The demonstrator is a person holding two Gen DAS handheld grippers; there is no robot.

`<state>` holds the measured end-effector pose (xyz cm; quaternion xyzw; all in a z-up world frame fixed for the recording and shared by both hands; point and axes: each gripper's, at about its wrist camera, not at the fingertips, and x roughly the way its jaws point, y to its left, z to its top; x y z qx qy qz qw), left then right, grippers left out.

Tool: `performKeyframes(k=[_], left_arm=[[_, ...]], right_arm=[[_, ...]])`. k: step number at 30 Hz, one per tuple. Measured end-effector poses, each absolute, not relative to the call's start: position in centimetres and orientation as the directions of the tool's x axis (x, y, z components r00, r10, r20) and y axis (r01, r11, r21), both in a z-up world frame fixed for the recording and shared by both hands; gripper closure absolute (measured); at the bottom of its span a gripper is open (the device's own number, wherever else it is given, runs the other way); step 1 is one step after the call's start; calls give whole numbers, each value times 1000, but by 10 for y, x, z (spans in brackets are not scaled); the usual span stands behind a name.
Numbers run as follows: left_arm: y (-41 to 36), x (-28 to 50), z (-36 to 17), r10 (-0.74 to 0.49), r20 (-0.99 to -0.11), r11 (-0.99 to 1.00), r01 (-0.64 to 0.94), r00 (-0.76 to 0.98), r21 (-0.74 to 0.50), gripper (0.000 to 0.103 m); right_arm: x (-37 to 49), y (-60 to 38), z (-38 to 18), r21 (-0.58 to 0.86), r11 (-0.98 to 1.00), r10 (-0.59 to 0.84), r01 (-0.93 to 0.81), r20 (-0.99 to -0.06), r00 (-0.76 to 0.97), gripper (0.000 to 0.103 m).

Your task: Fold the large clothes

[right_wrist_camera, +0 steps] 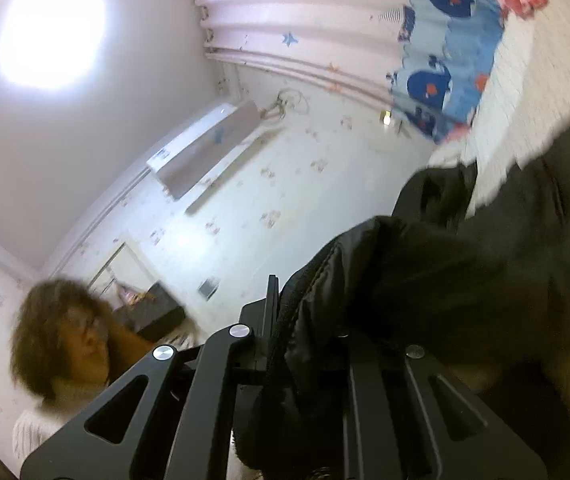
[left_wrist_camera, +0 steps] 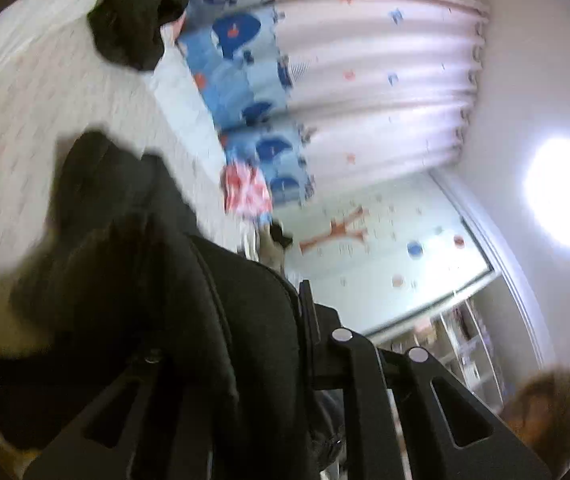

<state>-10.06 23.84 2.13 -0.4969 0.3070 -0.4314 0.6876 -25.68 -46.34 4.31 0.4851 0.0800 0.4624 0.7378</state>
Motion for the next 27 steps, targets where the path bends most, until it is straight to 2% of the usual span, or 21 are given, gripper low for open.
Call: performKeyframes(k=[5,8,10,11,12,14,17,19,20,21,22,23,24,25,26,27], left_arm=[[214,14,20,-845,-23,161,213,535,-964,89],[187,80,-12,-800,-115,228,120,589,-966,89],[168,120,-48,-760,-239,322,29,605,-946,89],[160,133,-66,-746,-296,359,-15,597,-933,88],[153,143,-86,-738,-340,385,-49,583,-921,86],[145,154,-117,-743,-340,377,-59,577,-924,85],[143,155,-118,-743,-358,402,-50,566,-914,85],[146,157,-114,-758,-361,391,-64,543,-918,82],[149,157,-110,-772,-358,369,-88,526,-925,78],[152,157,-109,-782,-349,345,-108,516,-932,74],[163,156,-102,-794,-308,285,-127,524,-950,61],[170,153,-94,-796,-254,226,-120,550,-967,45],[178,148,-88,-789,-196,166,-106,582,-980,37],[187,142,-77,-771,-145,113,-91,620,-989,25],[192,138,-67,-752,-125,95,-81,647,-992,17],[196,135,-55,-732,-113,95,-64,672,-993,14]], right_arm=[[-138,-489,49,867,190,688,-460,216,693,94],[-68,-499,11,924,259,621,-281,64,781,93],[-30,-504,-34,937,330,575,-112,-106,811,92],[-18,-503,-56,939,339,571,-56,-158,805,92],[-8,-502,-77,948,317,580,-30,-170,797,92],[0,-501,-99,959,281,585,-29,-147,798,92],[-1,-502,-98,953,301,586,-35,-156,795,90],[0,-506,-97,956,292,593,-19,-166,788,83],[-4,-510,-89,959,284,595,-12,-166,786,80],[-8,-514,-83,965,263,591,-17,-147,793,69],[-15,-517,-70,965,259,582,-35,-127,803,53],[-21,-516,-51,961,269,565,-61,-106,818,46],[-27,-515,-36,952,292,545,-94,-85,834,37],[-31,-514,-21,945,304,534,-123,-62,843,33],[-34,-511,-11,937,321,525,-140,-53,850,31],[-37,-507,3,922,358,507,-148,-58,860,25]])
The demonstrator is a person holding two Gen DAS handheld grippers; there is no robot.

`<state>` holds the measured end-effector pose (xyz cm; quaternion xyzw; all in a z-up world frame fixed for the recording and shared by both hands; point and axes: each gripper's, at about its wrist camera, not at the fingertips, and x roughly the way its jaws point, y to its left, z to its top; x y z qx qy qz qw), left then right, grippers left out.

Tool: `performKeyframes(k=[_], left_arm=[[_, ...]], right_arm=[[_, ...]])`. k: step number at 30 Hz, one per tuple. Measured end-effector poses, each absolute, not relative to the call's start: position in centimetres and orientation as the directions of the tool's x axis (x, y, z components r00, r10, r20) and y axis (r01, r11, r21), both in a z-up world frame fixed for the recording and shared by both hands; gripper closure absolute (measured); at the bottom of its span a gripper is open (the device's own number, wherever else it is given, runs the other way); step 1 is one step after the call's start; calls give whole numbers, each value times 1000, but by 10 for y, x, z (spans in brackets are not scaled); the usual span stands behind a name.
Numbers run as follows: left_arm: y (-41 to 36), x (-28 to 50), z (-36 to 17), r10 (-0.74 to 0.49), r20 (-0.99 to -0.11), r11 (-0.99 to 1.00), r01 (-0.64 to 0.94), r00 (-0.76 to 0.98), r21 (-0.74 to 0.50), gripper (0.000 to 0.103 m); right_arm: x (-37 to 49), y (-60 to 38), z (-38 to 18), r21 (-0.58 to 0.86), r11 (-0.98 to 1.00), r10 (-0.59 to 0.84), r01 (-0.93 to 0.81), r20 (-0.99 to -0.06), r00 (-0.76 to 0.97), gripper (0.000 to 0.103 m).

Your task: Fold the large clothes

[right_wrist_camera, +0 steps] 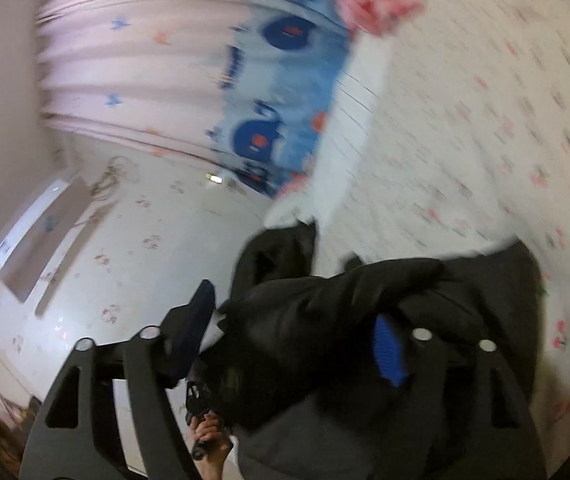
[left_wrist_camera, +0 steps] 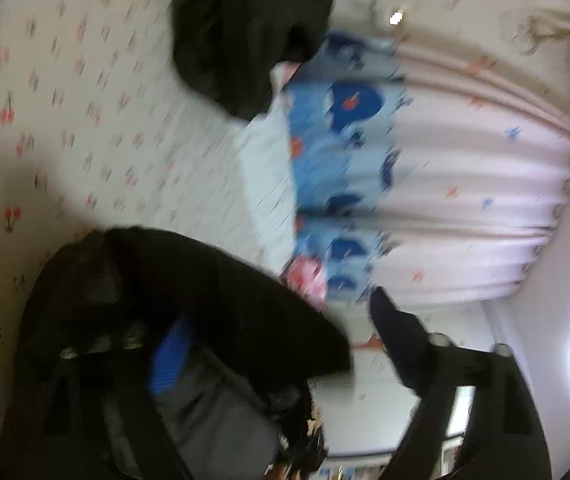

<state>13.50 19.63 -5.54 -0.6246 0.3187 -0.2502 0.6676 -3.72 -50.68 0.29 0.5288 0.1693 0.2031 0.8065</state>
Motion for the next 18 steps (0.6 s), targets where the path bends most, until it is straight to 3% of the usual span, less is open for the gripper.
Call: performKeyframes(k=[3,5,7,10,13,14,15,18], left_arm=[[187,126,-14,-690,-111,197,39,715,-980,11],[159,121,10,-687,-164,339,112,708,-934,11],[116,128,21,-730,-211,426,191,650,-884,11],[42,150,15,-754,-351,565,276,555,-777,11],[-9,180,-24,-712,-510,674,266,483,-689,11],[-17,186,-41,-694,-543,697,252,473,-671,11],[-23,188,-55,-692,-551,701,252,467,-667,12],[-32,192,-68,-664,-586,732,245,463,-636,12]], right_arm=[[-34,-475,51,805,575,448,-147,-159,880,17],[-28,-454,72,738,658,412,-149,-187,892,14],[-14,-431,84,641,763,339,-90,-277,899,8],[22,-394,81,365,931,167,15,-464,870,8],[67,-373,33,68,992,-34,103,-655,755,8],[80,-376,5,60,993,-26,99,-721,692,8],[87,-392,-19,187,977,73,105,-750,658,8],[85,-410,-34,240,957,84,166,-771,632,8]])
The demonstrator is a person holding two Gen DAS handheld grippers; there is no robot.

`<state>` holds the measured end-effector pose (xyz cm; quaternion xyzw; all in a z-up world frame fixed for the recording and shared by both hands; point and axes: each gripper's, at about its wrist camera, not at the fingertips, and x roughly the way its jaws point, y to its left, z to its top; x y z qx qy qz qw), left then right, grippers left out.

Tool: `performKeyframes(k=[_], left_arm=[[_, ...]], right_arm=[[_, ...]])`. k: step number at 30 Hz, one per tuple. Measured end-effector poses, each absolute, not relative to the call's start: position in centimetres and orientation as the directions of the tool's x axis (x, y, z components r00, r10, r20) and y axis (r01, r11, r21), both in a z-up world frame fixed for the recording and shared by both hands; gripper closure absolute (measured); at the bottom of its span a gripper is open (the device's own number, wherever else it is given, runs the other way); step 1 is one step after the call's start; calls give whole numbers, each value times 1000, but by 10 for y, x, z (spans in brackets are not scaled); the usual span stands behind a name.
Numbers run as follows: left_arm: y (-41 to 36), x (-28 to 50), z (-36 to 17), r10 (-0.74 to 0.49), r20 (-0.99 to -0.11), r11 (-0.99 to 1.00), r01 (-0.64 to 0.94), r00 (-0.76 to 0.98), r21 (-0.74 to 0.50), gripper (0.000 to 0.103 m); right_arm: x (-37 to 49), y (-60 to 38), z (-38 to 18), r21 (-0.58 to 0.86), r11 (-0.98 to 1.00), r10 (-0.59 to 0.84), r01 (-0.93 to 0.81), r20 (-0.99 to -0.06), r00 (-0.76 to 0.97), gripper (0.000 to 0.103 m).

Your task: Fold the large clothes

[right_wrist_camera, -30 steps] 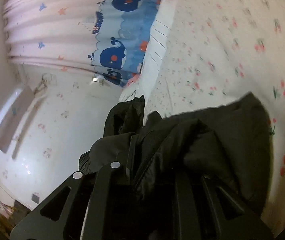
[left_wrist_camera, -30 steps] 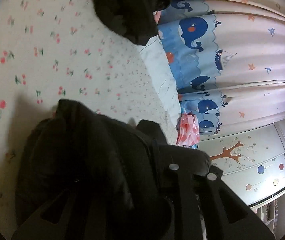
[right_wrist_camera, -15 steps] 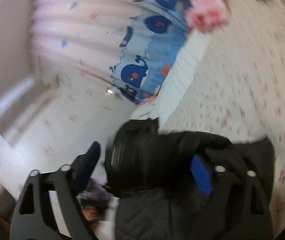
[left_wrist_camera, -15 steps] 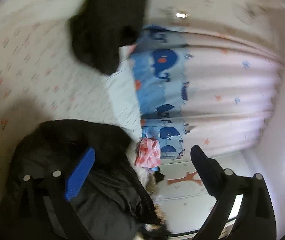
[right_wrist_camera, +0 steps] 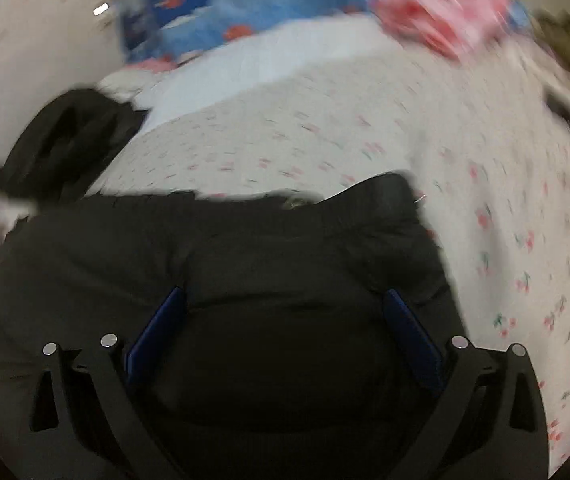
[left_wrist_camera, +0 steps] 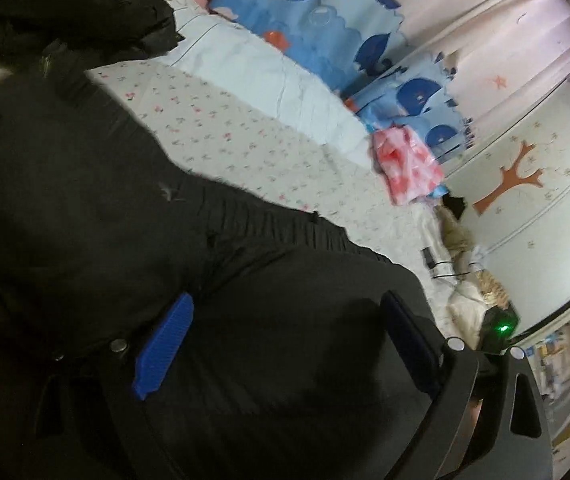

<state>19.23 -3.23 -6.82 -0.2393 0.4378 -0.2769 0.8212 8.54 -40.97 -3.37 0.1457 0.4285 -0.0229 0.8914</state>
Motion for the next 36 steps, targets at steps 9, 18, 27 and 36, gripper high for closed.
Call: performKeyframes(k=[9,18,27,36], left_arm=[[-6,204,-15,-626,-541,745,227,561,-627,13],[23,218,-90,-583,-634,771,101,508,-628,23],[77,176,-73,-574,-565,740,79,594,-668,19],[88,152,-64,-604,-530,696,71,594,-714,19]], right_arm=[[133,-328,48,72,997,57,-8,-713,699,9],[179,-306,-34,60,997,78,-52,-869,489,7],[90,-421,-39,136,969,-15,206,-800,599,7],[51,-434,-12,215,959,30,187,-727,686,8]])
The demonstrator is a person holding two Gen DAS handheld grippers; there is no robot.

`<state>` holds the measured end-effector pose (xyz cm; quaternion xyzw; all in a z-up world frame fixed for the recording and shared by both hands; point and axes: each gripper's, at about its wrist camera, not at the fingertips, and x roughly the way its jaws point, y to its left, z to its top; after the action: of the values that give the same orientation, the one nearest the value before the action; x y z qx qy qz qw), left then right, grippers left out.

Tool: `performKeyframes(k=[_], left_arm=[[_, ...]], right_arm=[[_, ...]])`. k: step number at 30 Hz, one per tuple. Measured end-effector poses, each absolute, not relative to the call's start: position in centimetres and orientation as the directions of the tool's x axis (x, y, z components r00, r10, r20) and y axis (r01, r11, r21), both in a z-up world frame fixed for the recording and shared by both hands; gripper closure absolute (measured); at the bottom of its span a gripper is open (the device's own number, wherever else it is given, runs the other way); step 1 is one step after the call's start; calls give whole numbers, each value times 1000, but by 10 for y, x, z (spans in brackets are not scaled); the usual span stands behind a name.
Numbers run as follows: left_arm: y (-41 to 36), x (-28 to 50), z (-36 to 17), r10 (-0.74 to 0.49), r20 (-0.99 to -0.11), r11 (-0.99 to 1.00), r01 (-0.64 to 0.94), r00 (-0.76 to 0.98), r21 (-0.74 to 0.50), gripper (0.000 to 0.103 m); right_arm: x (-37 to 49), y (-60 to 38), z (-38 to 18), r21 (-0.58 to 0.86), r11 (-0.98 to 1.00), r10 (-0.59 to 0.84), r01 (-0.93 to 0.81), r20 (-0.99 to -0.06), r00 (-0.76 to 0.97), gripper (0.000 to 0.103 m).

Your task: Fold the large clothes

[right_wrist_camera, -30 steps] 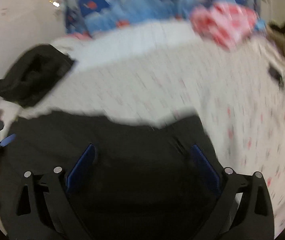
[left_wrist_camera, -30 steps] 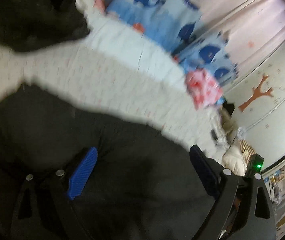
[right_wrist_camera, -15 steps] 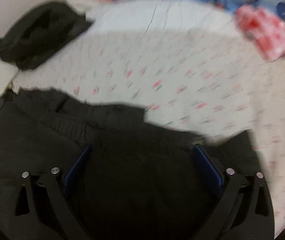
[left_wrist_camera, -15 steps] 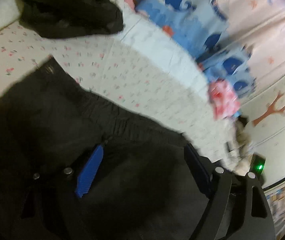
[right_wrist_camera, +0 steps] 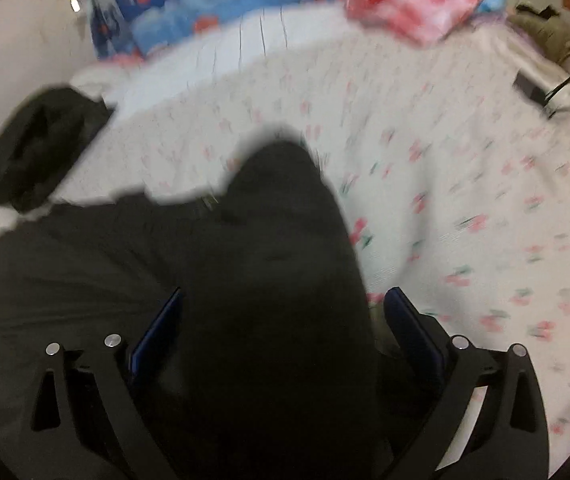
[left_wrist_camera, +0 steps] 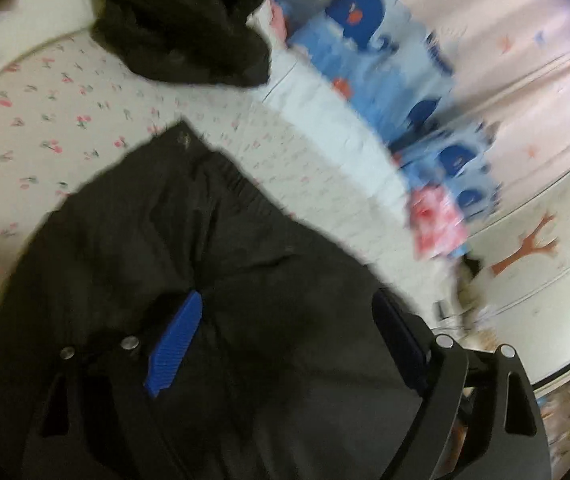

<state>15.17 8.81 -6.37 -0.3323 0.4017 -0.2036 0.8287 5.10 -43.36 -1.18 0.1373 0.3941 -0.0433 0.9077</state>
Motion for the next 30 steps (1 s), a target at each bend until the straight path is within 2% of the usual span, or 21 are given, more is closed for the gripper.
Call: performKeyframes(k=[3,6,7,10,11,14,17,18,20,22,24,26,28,30], left_arm=[[106,116,-47,-592,-496,711,121,636,-693,17],[113,105,-76,-560,-557,750,89,613,-656,15],[111,107,-93,-571,-578,754,95,583,-650,17],[118,99,-84,-553,-608,764,54,570,-644,19],[126,90,-74,-575,-581,736,55,577,-675,19],[146,64,-47,-579,-548,730,84,604,-679,17],[175,33,-46,-604,-536,681,32,590,-732,12],[182,25,-49,-608,-537,667,9,585,-745,12],[195,5,-62,-628,-530,619,-47,571,-784,11],[201,-13,-77,-658,-518,565,-96,547,-819,11],[198,-23,-89,-689,-498,513,-130,526,-848,11],[192,-32,-100,-722,-477,464,-161,501,-871,11],[183,-37,-107,-752,-453,423,-176,479,-889,11],[172,-41,-110,-775,-434,398,-180,459,-900,10]], right_arm=[[2,-426,7,166,971,-16,172,-670,742,7],[10,-416,-37,108,982,-12,153,-778,628,7],[11,-423,-47,168,974,40,150,-784,620,7],[4,-420,-22,109,973,-45,202,-771,635,7],[-5,-414,-8,102,979,-43,179,-746,665,7],[-44,-374,34,53,998,0,46,-657,754,7],[-76,-305,56,-2,973,180,-231,-621,763,7],[-89,-265,55,-64,924,256,-377,-628,735,7],[-106,-207,43,-186,813,308,-551,-666,679,7],[-117,-158,22,-359,698,246,-619,-692,678,7],[-116,-119,-7,-548,573,124,-610,-677,725,7],[-103,-102,-27,-622,526,42,-581,-663,748,7],[-84,-105,-20,-540,629,57,-558,-684,727,7],[-61,-136,5,-305,810,161,-501,-706,689,7]])
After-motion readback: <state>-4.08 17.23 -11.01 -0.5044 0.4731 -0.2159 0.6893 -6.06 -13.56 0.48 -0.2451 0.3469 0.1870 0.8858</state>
